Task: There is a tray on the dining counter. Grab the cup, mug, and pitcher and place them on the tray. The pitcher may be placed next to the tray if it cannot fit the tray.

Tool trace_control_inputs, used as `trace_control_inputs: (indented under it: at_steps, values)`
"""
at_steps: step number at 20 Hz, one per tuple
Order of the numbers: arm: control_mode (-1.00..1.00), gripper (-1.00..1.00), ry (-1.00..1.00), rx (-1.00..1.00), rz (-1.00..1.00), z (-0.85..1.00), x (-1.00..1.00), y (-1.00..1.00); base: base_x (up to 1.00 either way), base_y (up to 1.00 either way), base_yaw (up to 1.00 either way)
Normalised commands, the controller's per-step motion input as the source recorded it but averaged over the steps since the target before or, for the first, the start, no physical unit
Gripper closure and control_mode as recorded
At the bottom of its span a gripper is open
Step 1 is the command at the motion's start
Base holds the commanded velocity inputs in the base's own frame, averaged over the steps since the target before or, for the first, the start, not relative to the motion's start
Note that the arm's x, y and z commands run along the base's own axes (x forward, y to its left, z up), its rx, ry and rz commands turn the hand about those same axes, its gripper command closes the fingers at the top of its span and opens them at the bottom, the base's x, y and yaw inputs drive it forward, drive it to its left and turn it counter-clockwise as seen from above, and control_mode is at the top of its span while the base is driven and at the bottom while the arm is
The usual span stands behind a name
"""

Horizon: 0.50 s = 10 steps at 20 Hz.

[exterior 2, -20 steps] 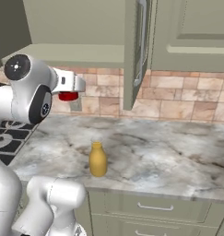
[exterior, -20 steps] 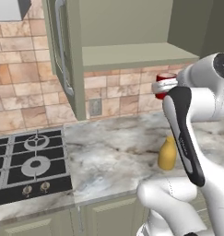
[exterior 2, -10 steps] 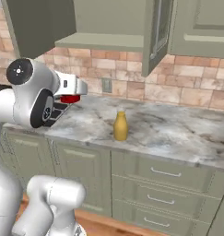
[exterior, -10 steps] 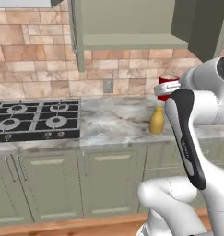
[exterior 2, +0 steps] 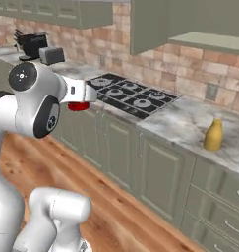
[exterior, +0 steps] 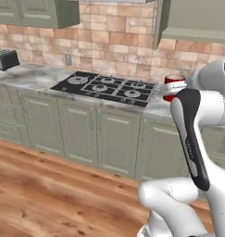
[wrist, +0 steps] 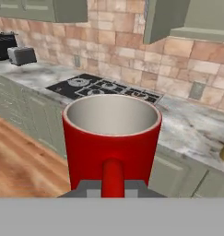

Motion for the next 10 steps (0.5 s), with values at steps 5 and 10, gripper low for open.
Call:
trace_control_inputs:
  at_steps: [5,10]
  values:
    - [1.00,1.00,0.00,0.00,0.00,0.00,0.00,0.00,-0.22,0.01,0.84]
    - [1.00,1.00,0.00,0.00,0.00,0.00,0.00,0.00,0.25,-0.15,0.65]
